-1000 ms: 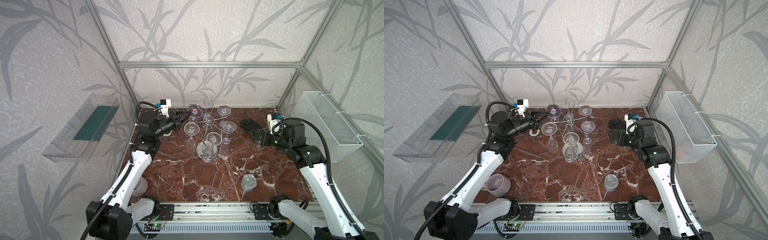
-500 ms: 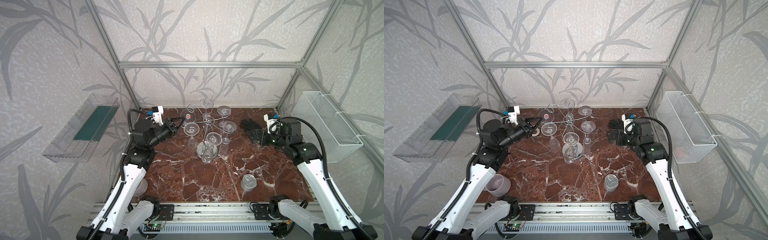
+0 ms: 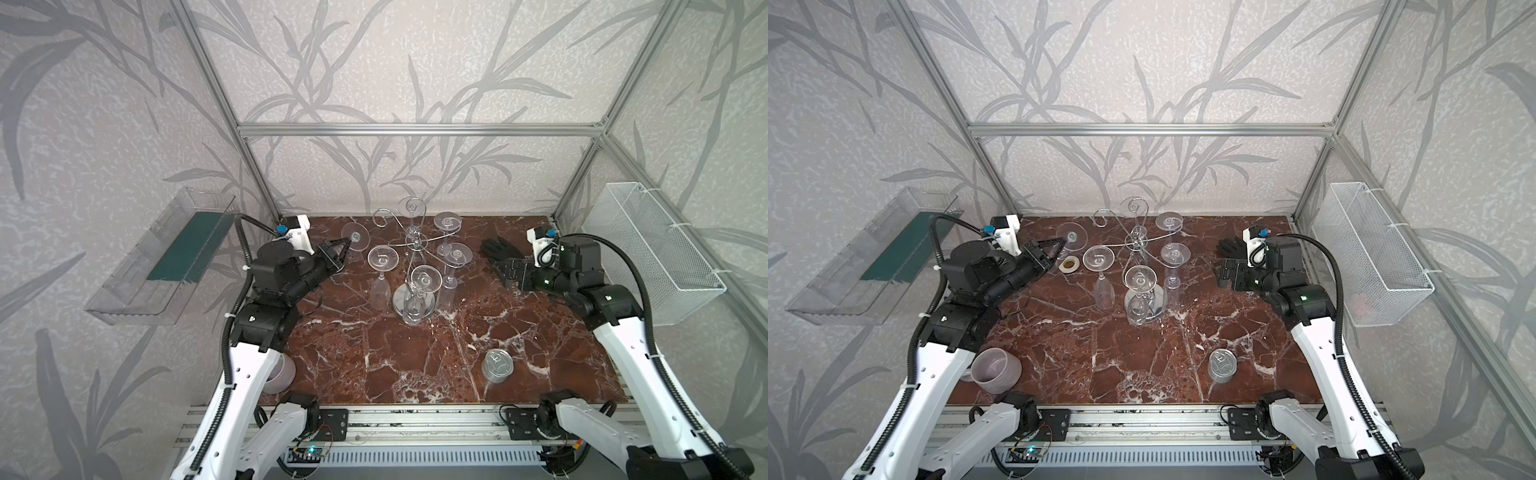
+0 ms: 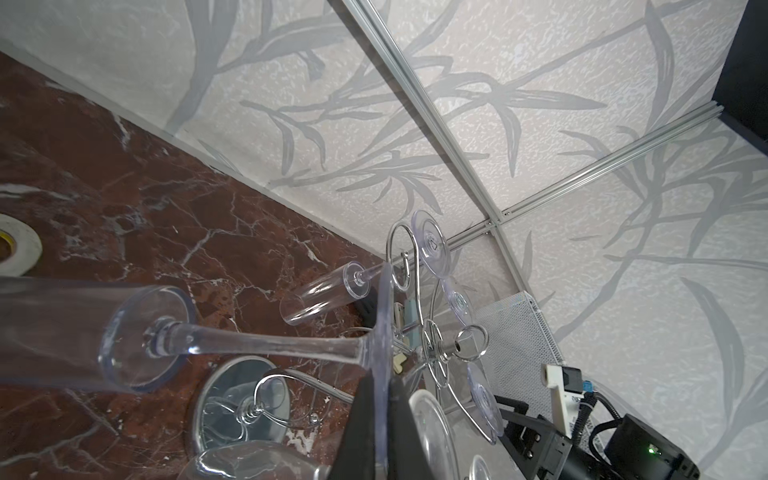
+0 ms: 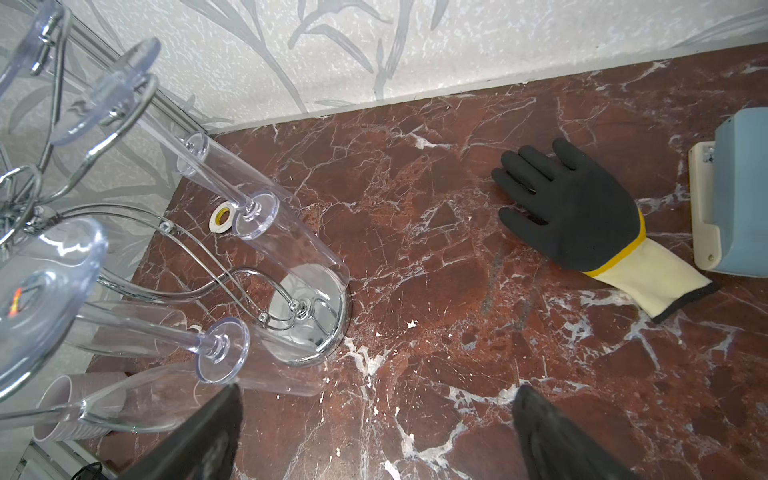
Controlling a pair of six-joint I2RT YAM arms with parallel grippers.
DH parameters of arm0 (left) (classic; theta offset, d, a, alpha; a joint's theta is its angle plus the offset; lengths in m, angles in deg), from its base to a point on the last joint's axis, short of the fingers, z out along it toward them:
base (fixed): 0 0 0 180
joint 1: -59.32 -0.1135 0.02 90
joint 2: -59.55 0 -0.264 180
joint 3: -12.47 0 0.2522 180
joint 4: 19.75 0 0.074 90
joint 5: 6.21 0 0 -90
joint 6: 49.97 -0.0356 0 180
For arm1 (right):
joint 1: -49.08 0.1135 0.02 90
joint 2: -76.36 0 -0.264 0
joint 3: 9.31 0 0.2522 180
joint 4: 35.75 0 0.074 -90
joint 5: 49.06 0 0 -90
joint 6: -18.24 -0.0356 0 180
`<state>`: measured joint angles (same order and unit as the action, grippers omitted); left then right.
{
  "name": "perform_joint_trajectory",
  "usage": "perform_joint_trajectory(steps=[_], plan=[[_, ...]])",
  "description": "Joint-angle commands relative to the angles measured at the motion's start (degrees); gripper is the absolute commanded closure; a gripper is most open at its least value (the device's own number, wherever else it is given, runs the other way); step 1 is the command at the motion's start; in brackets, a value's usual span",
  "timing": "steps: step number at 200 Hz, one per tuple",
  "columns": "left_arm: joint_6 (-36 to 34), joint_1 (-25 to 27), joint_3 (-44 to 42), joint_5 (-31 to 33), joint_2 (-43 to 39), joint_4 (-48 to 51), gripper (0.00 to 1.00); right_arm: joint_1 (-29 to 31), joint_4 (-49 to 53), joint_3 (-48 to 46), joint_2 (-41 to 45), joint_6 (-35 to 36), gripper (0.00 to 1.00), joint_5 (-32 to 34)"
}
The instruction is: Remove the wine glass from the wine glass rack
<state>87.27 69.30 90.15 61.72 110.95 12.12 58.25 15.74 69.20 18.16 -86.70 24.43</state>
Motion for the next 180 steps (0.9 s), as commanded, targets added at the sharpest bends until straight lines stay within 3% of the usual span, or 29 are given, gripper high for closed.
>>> perform_joint_trajectory(steps=[1,85,150,180], plan=[[-9.97,-0.31,6.08,2.63,1.59,3.97,1.00,0.24,0.29,1.26,1.41,-0.40,0.01,0.78],[-44.90,3.48,18.20,6.52,5.12,10.38,1.00,0.24,0.08,2.15,1.46,-0.47,0.01,0.50],[-75.46,19.68,15.17,22.24,4.49,5.94,1.00,0.24,-1.90,6.66,0.19,-1.85,0.01,-5.06],[-91.36,30.32,10.54,35.23,4.51,-2.40,1.00,0.25,-2.32,9.45,-0.64,-1.76,0.01,-9.40]])
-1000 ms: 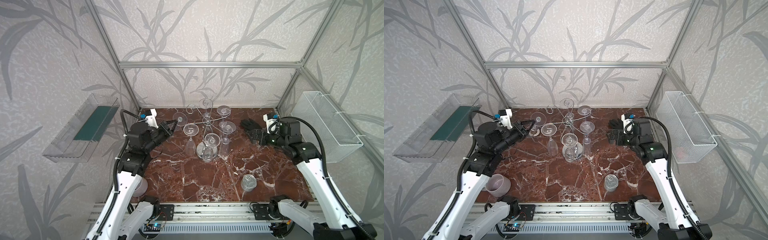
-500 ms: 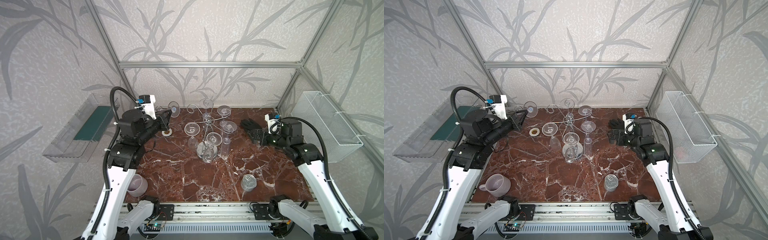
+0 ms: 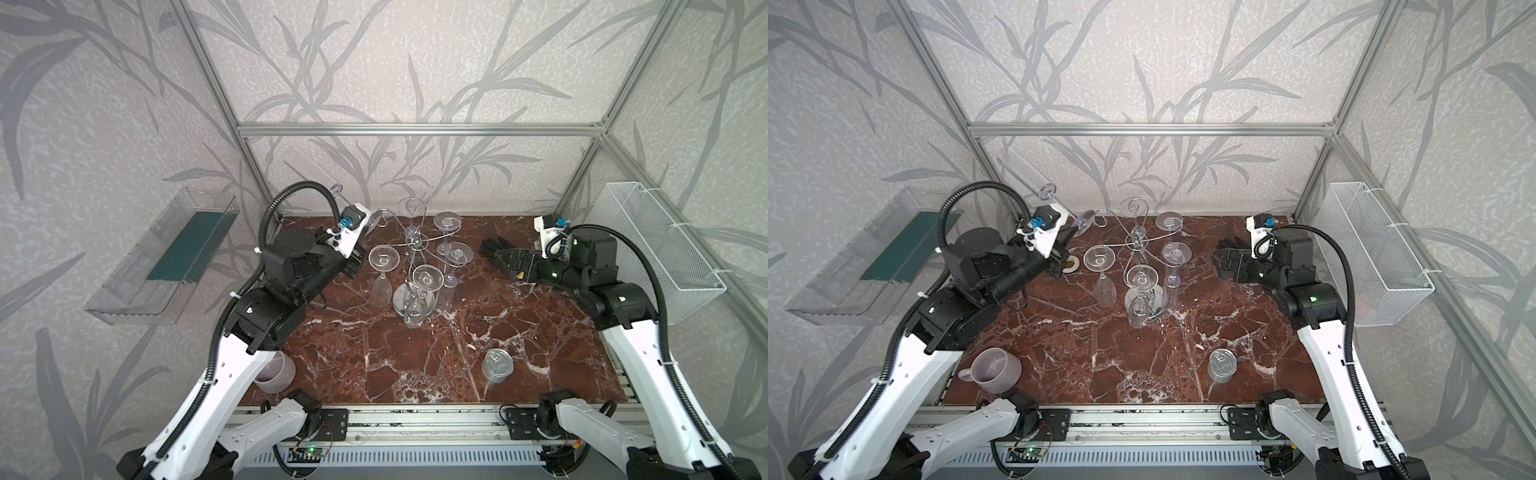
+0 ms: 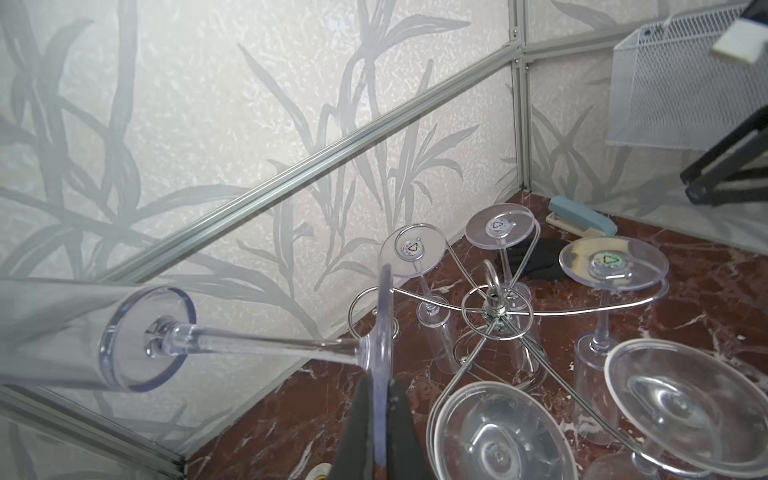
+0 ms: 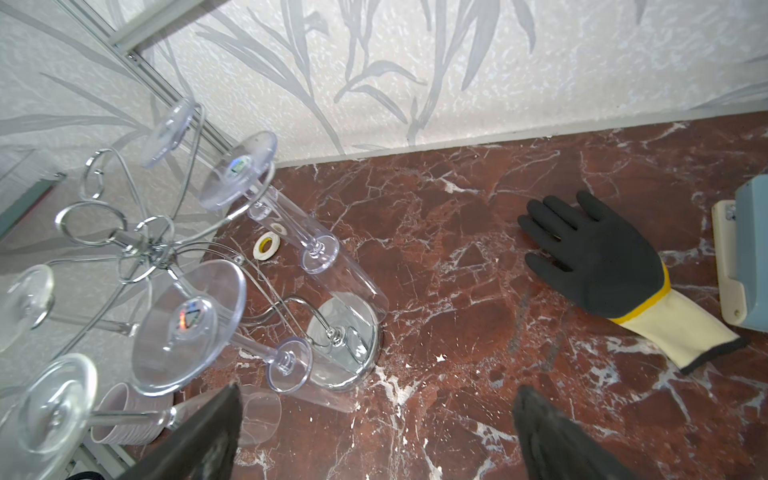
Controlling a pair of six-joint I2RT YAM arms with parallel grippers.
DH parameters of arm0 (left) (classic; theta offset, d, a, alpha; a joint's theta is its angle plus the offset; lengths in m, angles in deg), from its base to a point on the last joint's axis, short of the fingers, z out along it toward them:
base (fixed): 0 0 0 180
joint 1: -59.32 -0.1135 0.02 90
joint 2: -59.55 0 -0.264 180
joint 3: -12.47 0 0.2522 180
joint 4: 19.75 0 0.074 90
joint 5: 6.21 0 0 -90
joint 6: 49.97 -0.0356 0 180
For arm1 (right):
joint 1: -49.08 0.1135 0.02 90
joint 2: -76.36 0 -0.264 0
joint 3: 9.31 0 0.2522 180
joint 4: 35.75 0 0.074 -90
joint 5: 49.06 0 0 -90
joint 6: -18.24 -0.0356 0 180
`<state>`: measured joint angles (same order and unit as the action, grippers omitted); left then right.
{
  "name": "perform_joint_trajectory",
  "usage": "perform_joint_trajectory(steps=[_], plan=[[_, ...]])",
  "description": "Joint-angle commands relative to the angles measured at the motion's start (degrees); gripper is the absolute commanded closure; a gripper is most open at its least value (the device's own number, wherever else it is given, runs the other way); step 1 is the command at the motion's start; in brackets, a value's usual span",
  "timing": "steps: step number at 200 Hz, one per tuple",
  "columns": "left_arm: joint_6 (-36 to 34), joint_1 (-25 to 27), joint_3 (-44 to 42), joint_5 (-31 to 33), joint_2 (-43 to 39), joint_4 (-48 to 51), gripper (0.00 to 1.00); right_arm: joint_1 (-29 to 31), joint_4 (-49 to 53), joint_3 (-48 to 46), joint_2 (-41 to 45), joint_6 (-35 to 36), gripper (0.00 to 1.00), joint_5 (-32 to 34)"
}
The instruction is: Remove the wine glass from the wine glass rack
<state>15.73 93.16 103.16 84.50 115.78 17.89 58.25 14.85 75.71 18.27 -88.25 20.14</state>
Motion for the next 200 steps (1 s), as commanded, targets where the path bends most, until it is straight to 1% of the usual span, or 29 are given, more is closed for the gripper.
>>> perform_joint_trajectory(steps=[1,24,38,45,64,76,90,111,132,186,200], plan=[[-20.35,6.74,-2.56,12.91,-0.23,-8.33,1.00,0.24,-1.53,3.21,-0.83,-0.27,0.01,-5.57],[-32.48,14.07,-5.36,21.50,1.78,-15.86,1.00,0.24,-3.22,5.72,-1.72,-0.90,0.01,-10.57],[-38.51,17.89,-6.74,25.03,3.18,-20.48,1.00,0.34,-5.04,7.04,-2.10,-1.25,0.01,-14.19],[-43.02,19.49,-7.38,26.59,3.97,-23.27,1.00,0.40,-6.06,7.66,-2.27,-1.26,0.01,-16.13],[-50.49,23.15,-9.64,27.51,5.84,-32.09,1.00,2.40,-6.81,10.08,-3.40,1.33,0.01,-18.48],[-54.28,24.82,-10.75,26.72,6.86,-36.50,1.00,5.44,-5.57,12.36,-4.56,4.51,0.01,-17.96],[-57.61,26.22,-11.22,26.09,8.17,-39.39,1.00,9.57,-4.08,14.99,-5.88,8.76,0.01,-16.56],[-60.66,27.96,-11.27,25.46,9.63,-41.04,1.00,13.98,-4.02,17.72,-7.66,12.86,0.01,-15.81],[-61.81,29.29,-11.62,24.93,10.05,-41.15,1.00,16.02,-6.65,18.99,-9.08,13.68,0.01,-16.21],[-60.56,31.08,-11.56,25.47,9.95,-38.86,1.00,22.36,-14.31,19.43,-10.75,18.95,0.00,-11.91],[-59.69,31.45,-10.94,26.37,10.22,-37.83,1.00,23.10,-16.21,19.42,-11.41,19.12,0.02,-11.74]])
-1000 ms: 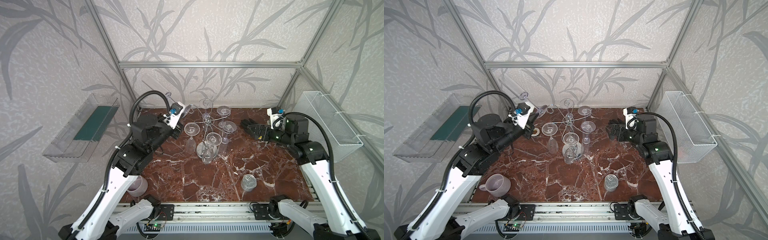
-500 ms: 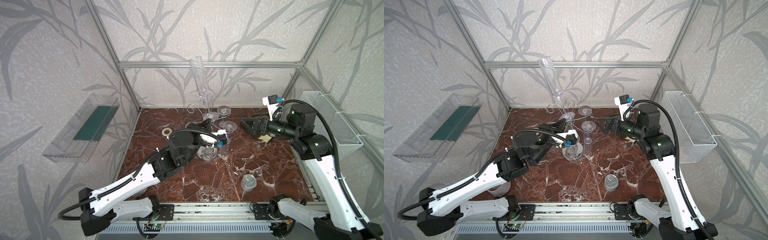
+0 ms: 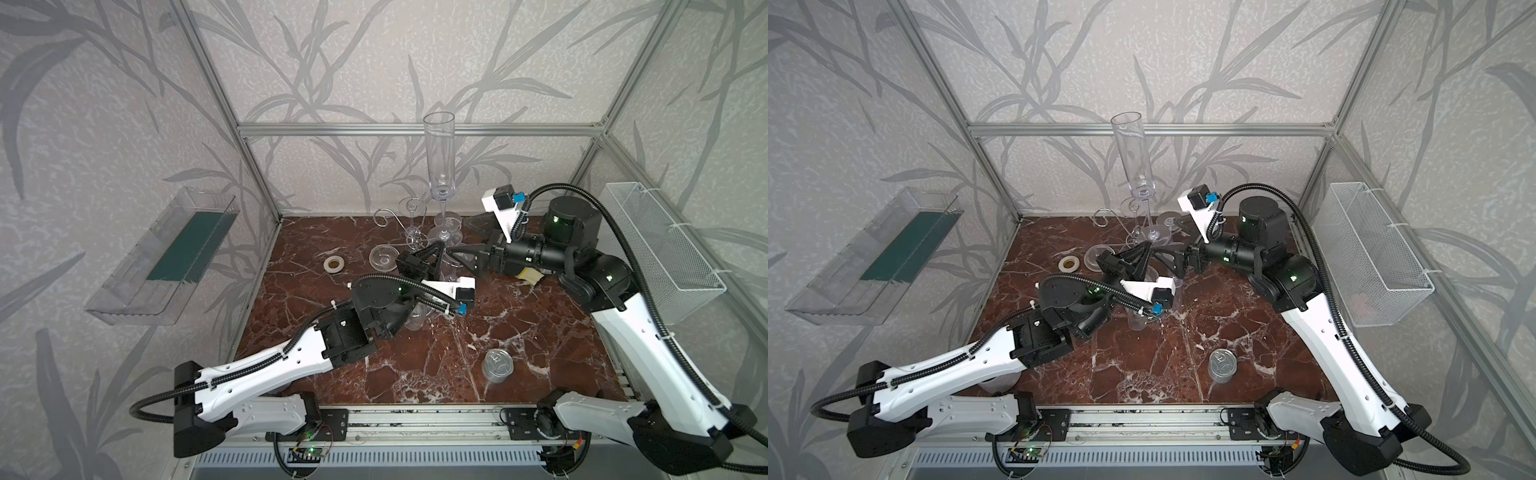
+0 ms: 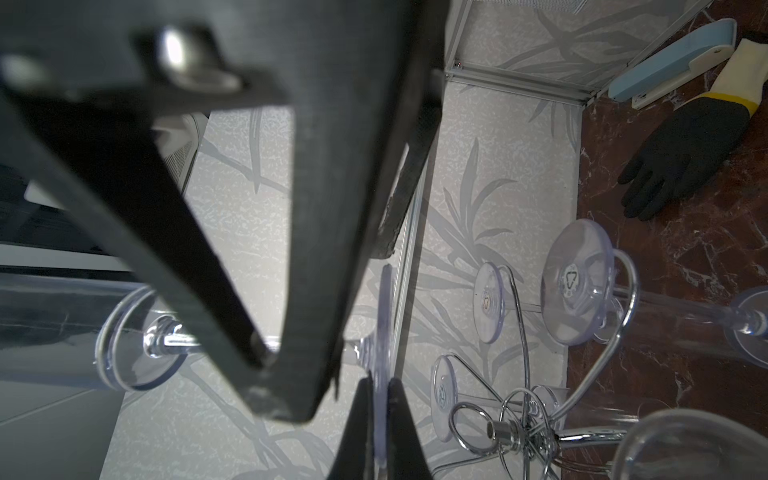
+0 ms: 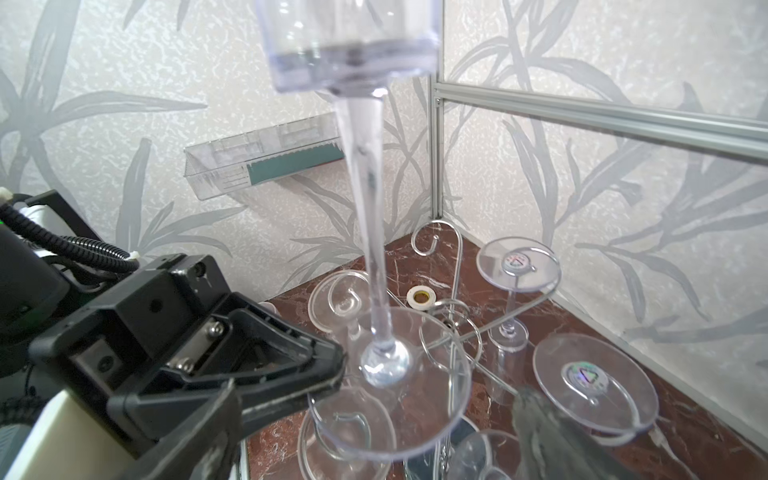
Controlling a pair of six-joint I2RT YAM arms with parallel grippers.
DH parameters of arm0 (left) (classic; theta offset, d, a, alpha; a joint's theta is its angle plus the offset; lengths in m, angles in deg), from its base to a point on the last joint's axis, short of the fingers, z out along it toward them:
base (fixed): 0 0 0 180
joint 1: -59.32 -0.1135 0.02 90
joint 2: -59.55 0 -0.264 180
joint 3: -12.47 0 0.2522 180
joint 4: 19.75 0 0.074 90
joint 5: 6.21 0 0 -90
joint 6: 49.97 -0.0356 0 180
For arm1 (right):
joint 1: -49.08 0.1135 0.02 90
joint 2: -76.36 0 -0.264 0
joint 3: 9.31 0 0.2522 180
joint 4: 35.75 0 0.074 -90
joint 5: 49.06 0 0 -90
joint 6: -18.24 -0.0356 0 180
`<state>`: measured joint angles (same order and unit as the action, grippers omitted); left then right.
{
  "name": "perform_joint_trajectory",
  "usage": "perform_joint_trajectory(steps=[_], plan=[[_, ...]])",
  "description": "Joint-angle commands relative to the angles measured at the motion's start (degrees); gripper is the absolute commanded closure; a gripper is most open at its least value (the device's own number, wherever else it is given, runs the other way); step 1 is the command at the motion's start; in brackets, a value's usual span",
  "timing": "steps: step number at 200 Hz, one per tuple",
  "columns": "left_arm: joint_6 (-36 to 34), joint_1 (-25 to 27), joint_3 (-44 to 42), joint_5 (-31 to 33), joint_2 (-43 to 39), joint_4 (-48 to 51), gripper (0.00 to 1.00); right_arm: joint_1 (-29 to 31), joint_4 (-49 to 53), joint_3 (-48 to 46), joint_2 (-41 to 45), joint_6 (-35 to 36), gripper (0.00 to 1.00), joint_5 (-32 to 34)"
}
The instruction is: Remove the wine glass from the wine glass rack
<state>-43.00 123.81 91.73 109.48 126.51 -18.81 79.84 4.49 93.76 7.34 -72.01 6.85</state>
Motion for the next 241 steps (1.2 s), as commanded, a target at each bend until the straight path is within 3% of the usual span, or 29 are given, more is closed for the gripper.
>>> perform_joint_trajectory(steps=[1,33,69,87,109,136,175,186,212,241], plan=[[-0.94,0.81,0.55,1.47,-0.47,-1.10,1.00,1.54,-5.92,1.37,-0.54,2.84,0.02,1.56],[-0.65,1.57,0.42,2.17,-0.16,-1.91,1.00,2.55,-9.01,1.96,-2.20,2.68,0.11,1.74],[-0.65,1.95,0.69,2.58,0.36,-1.77,1.00,3.37,-9.87,3.40,-4.36,2.61,0.30,1.71],[-0.50,2.26,0.85,2.95,0.69,-1.68,1.00,3.60,-10.40,3.30,-4.93,2.54,0.57,1.34],[-0.63,2.65,1.04,3.63,1.28,-1.68,1.00,3.80,-10.57,3.30,-5.50,2.54,0.71,1.01],[-0.93,2.94,0.86,3.94,1.55,-2.51,1.00,3.87,-10.57,3.26,-5.87,2.67,1.00,1.09],[-0.83,3.12,0.35,3.95,1.33,-3.72,1.00,4.04,-11.83,2.36,-5.19,2.57,1.00,1.62],[-0.57,3.23,0.04,4.02,1.20,-4.40,0.90,3.97,-12.28,1.84,-4.76,2.45,1.00,2.28],[0.74,3.60,-1.54,3.69,0.07,-5.79,0.49,3.94,-12.62,1.21,-3.78,3.23,1.00,3.55],[5.70,4.09,-2.31,3.81,-1.87,-8.84,0.30,3.88,-11.61,1.62,-3.17,4.80,1.00,4.98]])
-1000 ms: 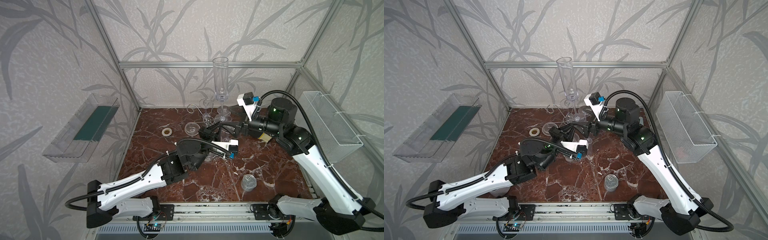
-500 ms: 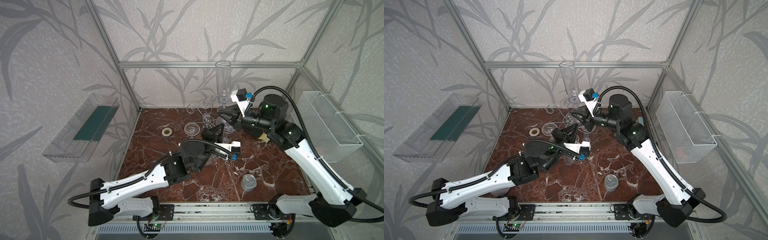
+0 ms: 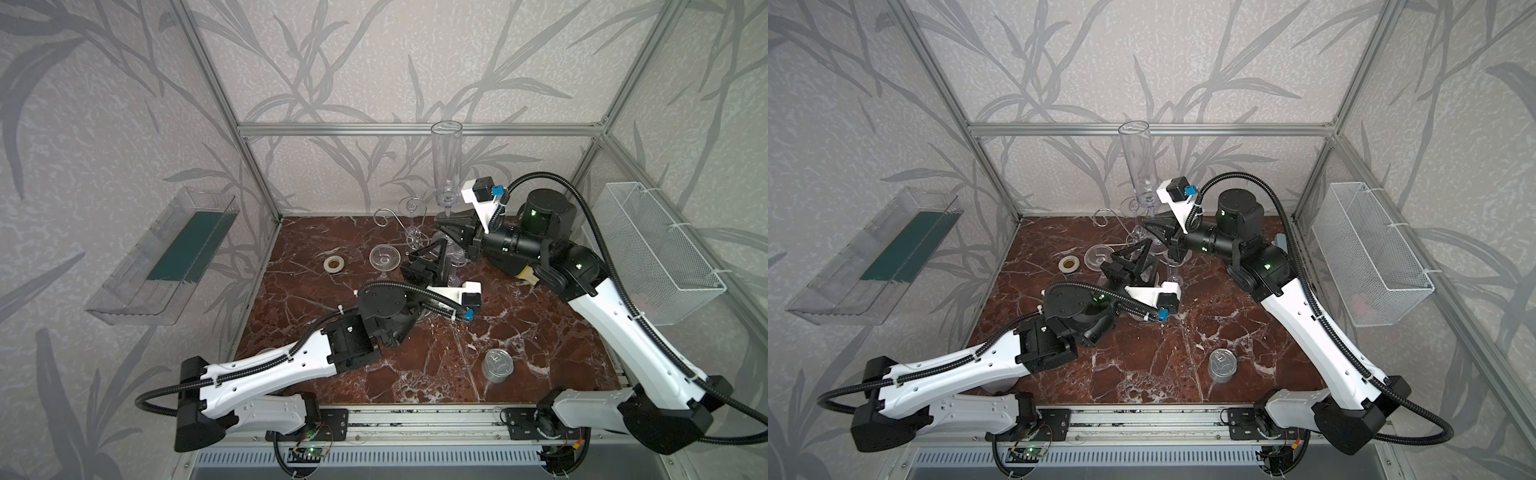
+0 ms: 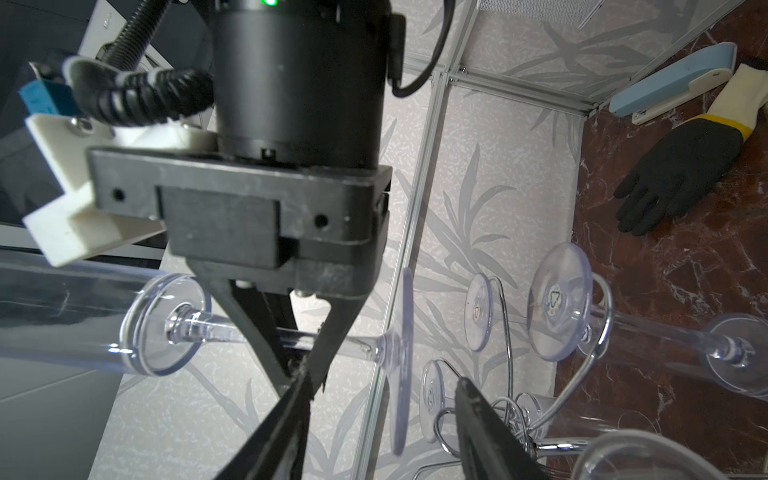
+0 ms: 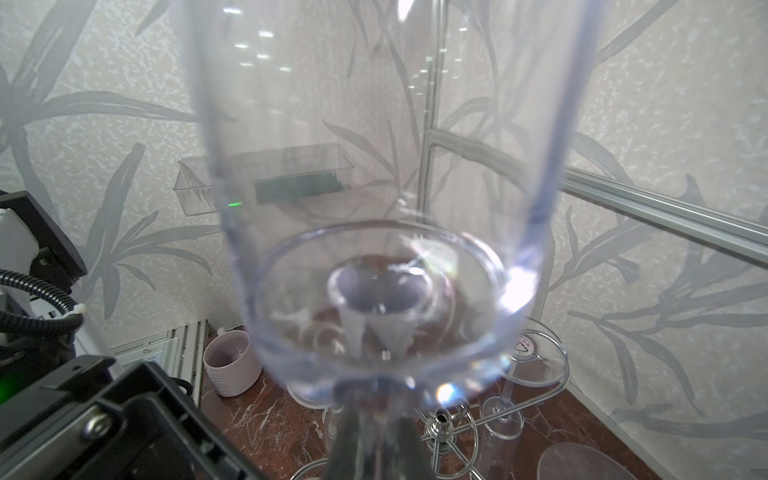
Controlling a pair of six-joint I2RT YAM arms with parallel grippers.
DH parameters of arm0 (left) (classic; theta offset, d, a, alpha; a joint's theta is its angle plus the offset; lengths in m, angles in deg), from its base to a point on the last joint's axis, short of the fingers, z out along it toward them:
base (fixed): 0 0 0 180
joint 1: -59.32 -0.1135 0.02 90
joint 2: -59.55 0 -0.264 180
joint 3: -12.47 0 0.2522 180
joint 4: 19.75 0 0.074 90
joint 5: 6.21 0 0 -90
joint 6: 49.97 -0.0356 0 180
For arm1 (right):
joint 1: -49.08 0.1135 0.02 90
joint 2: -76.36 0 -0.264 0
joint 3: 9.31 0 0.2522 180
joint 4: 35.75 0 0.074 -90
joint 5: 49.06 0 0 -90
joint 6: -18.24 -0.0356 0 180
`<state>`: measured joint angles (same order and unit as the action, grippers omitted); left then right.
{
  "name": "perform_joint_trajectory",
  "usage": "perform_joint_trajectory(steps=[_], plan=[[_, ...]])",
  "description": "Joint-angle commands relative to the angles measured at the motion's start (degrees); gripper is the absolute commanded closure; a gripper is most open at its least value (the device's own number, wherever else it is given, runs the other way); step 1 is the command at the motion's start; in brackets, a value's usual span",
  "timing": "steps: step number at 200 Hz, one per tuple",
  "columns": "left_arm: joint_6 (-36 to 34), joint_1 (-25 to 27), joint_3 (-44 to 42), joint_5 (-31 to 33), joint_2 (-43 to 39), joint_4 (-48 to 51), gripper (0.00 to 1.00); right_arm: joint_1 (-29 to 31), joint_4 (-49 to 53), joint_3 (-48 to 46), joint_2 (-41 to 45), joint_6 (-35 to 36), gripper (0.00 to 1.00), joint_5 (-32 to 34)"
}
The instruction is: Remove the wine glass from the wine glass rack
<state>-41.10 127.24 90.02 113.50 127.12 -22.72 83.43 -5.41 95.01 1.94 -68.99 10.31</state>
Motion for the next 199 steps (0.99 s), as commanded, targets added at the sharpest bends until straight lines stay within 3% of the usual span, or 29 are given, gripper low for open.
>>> perform_joint_trajectory(steps=[1,22,48,93,121,142,199], plan=[[4.18,0.69,-0.56,-0.24,-2.59,-5.04,0.30,0.29,-1.63,0.35,2.24,1.84,1.00,1.58],[16.96,1.08,1.95,-3.29,-6.54,-2.10,0.23,0.36,-1.28,0.25,3.07,3.20,1.00,2.80],[41.15,-0.41,7.37,-11.39,-11.69,8.41,0.12,0.29,-2.48,-1.27,4.76,4.65,1.00,4.60],[63.75,-7.81,14.67,-22.29,-12.32,19.12,0.07,0.31,-2.72,-2.01,5.36,6.11,1.00,3.37],[73.00,-12.12,16.81,-26.60,-9.92,20.17,0.07,0.39,-5.02,-4.89,6.46,5.69,1.00,1.64],[77.69,-15.26,19.16,-34.09,-8.28,20.96,0.06,0.30,-4.11,-4.96,6.73,5.96,1.00,1.89],[85.78,-19.94,23.90,-44.77,-2.72,18.13,0.06,0.39,-3.48,-6.31,6.79,5.53,1.00,-1.98]])
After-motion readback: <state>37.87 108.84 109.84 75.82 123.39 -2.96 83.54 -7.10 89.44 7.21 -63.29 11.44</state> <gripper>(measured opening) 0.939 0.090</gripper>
